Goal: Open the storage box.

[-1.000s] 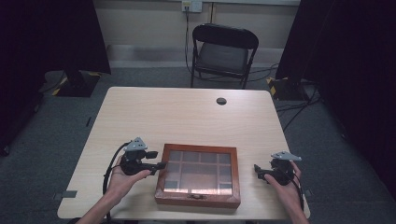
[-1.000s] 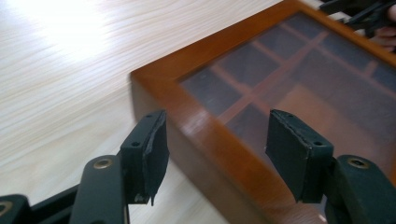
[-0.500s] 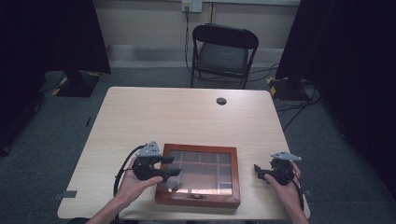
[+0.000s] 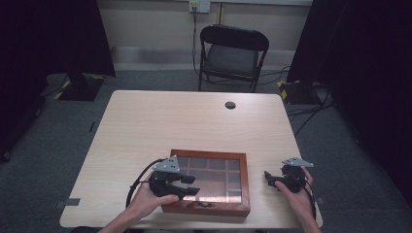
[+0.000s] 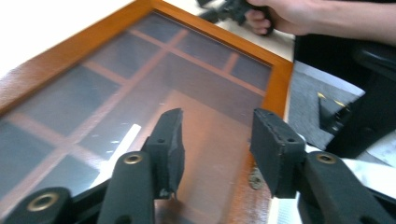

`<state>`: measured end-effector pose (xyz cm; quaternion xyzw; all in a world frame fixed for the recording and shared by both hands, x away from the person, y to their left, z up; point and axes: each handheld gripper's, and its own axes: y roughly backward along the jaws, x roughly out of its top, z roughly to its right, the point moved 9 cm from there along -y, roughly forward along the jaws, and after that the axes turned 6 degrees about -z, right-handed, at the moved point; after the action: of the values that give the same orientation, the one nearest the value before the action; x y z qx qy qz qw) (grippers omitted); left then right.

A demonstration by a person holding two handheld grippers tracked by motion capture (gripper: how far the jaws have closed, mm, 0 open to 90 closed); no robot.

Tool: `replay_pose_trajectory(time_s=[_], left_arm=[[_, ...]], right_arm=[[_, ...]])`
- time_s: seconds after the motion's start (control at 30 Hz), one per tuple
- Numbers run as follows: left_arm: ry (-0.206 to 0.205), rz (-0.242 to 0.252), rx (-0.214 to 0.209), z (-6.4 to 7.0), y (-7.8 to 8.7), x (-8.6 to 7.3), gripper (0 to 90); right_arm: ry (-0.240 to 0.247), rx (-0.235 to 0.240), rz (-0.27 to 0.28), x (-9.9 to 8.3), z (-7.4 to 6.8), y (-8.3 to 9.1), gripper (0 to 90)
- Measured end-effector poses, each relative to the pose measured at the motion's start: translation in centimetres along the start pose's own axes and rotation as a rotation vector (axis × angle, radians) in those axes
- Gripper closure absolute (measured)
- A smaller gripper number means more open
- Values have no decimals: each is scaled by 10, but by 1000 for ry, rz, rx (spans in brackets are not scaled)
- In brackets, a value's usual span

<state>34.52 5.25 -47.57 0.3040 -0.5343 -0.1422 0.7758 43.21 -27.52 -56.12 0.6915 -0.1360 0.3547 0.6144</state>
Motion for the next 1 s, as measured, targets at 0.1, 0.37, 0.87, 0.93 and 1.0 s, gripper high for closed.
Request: replay_pose_trajectory(time_s=[0.1, 0.37, 0.87, 0.93, 1.0], left_arm=[[-14, -12, -32, 7, -3, -1, 585], [-34, -49, -92, 21, -18, -2, 705], [-105, -129, -78, 32, -34, -8, 800], [-129, -128, -71, 32, -35, -8, 801], [-145, -129, -67, 33, -35, -8, 800]], right_arm=[[0, 0, 0, 0, 0, 0, 114], [0, 0, 0, 0, 0, 0, 113], [0, 0, 0, 0, 0, 0, 113], [0, 0, -1, 0, 0, 0, 113], [0, 0, -1, 0, 0, 0, 113]])
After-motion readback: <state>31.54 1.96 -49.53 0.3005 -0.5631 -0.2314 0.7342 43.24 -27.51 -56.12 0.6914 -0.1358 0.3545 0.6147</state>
